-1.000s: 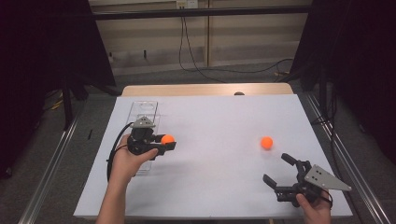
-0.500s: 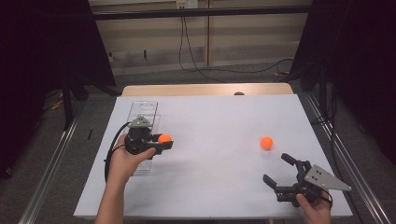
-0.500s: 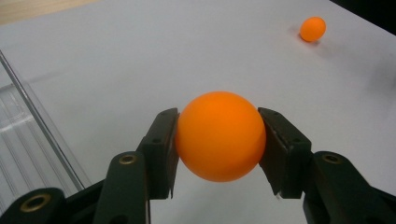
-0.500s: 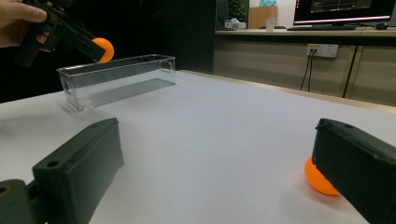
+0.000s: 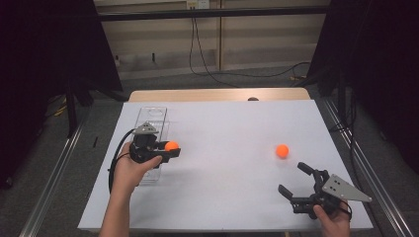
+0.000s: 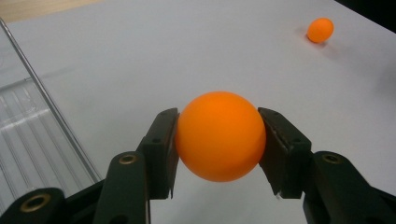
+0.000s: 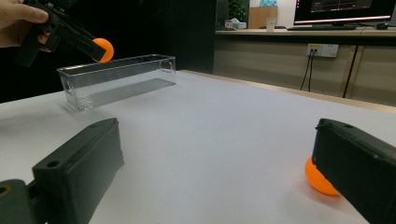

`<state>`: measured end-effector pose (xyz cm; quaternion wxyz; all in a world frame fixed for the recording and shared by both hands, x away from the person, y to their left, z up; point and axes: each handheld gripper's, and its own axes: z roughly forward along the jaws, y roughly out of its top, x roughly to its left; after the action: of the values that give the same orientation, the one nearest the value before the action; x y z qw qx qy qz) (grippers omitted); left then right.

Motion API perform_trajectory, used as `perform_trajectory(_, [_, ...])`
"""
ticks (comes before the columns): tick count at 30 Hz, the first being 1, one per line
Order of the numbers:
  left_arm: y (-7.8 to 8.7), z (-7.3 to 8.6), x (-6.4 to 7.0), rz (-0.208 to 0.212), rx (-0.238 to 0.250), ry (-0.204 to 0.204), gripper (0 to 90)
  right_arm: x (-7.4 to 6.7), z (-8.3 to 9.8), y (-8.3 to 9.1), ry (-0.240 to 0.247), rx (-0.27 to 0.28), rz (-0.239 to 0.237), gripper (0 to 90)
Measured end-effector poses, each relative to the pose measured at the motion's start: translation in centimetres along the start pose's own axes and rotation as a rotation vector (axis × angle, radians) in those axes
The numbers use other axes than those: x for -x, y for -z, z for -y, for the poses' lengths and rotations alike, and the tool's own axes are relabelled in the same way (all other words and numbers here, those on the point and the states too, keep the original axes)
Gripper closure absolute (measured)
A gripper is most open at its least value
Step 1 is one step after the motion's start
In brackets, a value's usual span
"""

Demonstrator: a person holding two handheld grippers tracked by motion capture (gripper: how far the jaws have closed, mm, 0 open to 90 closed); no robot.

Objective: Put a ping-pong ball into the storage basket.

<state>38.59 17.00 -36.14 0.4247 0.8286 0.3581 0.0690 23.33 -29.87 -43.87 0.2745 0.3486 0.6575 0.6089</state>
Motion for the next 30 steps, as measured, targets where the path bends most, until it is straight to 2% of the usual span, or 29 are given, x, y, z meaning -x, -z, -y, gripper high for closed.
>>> perform_trajectory(30, [1.0,0.4,-1.4,-0.030,0.030,0.029,50.9,0.0,0.0,0.0,0.002,-0.002,0.002,1.0])
